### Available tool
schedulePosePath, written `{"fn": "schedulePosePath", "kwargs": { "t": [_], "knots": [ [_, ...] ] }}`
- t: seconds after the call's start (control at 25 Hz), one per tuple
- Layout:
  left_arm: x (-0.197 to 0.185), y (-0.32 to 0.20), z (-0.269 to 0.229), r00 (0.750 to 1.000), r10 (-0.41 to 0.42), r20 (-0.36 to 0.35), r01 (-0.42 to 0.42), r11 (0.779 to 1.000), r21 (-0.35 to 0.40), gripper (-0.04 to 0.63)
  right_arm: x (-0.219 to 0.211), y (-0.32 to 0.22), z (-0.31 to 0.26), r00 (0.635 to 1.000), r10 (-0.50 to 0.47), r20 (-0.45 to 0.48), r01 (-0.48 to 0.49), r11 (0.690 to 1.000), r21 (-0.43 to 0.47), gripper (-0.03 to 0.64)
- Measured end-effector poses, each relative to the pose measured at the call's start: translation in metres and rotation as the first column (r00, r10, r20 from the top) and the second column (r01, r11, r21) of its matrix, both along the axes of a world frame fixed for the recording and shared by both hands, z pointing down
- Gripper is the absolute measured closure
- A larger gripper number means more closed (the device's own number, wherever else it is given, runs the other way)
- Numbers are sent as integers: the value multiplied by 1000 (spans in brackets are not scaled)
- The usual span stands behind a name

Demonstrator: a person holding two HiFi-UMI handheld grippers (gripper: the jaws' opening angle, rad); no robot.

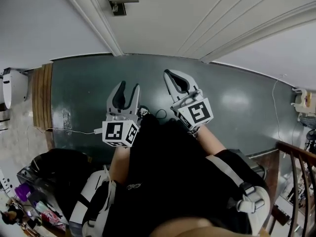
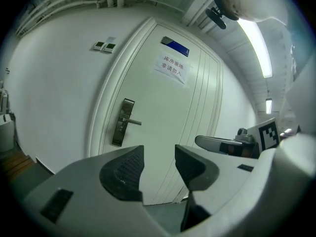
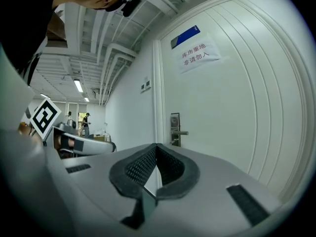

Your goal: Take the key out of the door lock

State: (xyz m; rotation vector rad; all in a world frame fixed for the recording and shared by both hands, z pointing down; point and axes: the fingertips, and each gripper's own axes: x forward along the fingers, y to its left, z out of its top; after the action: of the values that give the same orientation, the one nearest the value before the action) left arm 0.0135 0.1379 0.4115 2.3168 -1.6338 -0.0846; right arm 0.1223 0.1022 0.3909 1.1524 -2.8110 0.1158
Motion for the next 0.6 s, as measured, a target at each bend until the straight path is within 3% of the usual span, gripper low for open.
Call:
{"fn": "schedulePosePath", "kwargs": {
  "t": [0.16, 0.6],
  "knots": [
    [-15, -12, 1, 999, 42, -20, -42, 999, 4, 414, -14, -6, 2, 999, 38, -21, -38, 999, -1, 609],
    [-38, -43, 7, 998, 48, -28, -48, 999, -15, 414, -37, -34, 2, 999, 50, -21, -50, 999, 8, 609]
  ]
}}
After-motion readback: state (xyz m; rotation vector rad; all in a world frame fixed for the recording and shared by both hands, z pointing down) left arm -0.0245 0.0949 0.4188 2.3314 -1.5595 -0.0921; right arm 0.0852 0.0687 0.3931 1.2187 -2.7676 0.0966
